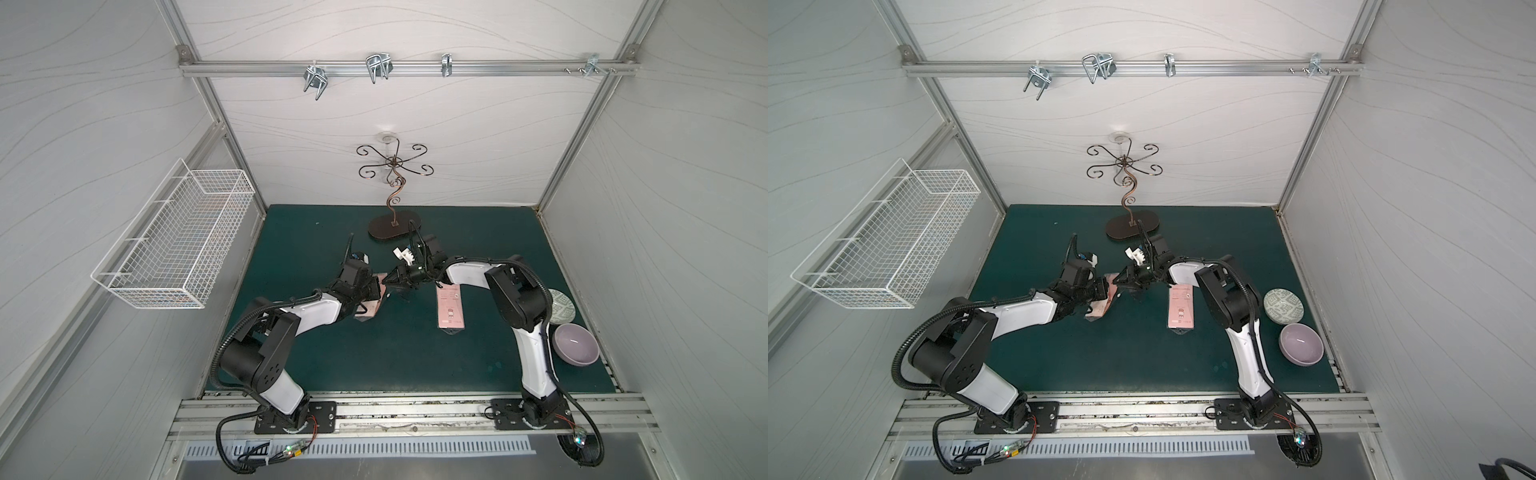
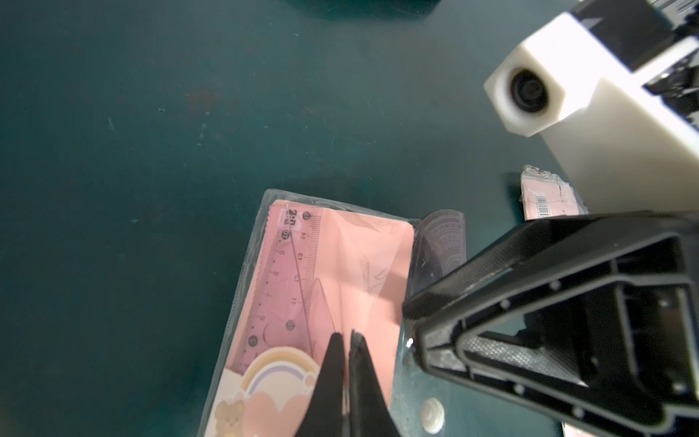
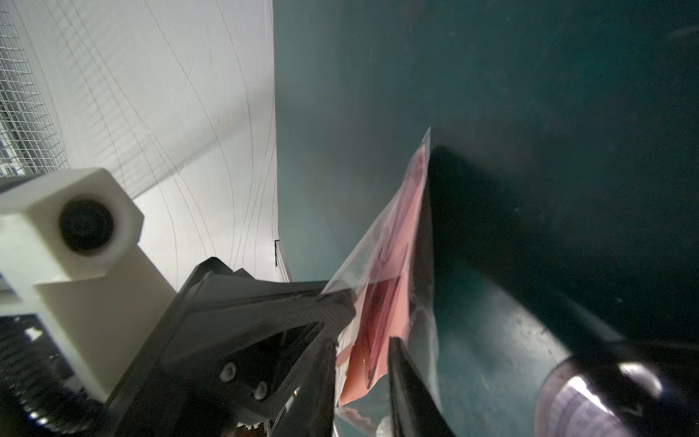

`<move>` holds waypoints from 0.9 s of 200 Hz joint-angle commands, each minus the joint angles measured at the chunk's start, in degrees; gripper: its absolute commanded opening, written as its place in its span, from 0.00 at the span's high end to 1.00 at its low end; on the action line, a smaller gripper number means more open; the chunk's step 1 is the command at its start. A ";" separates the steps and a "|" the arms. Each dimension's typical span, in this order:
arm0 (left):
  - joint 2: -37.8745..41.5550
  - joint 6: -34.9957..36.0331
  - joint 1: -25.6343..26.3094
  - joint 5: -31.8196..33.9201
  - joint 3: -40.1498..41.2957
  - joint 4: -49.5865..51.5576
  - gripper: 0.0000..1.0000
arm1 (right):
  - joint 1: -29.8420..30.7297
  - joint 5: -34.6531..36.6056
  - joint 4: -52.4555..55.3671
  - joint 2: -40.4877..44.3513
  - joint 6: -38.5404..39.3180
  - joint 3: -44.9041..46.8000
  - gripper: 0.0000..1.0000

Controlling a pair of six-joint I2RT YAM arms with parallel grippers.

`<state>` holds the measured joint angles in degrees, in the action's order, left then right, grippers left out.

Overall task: Open the ruler set and take out the ruler
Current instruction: Take out the ruler from the ruler set bag.

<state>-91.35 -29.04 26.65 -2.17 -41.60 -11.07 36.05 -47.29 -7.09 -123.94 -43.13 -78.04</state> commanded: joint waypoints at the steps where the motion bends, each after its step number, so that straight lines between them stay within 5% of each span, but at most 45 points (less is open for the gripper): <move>1: 1.10 -0.58 0.04 -0.11 -0.97 -2.81 1.00 | 0.78 -1.69 -0.41 -2.41 -0.42 -1.53 0.74; 180: 1.69 -1.88 0.15 -0.73 1.60 -8.03 1.00 | 3.39 -9.49 -24.24 -14.54 -17.46 -0.70 0.69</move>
<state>-91.31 -30.48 26.46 -1.96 -40.47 -15.44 38.24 -56.42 -26.70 -134.30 -56.60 -78.41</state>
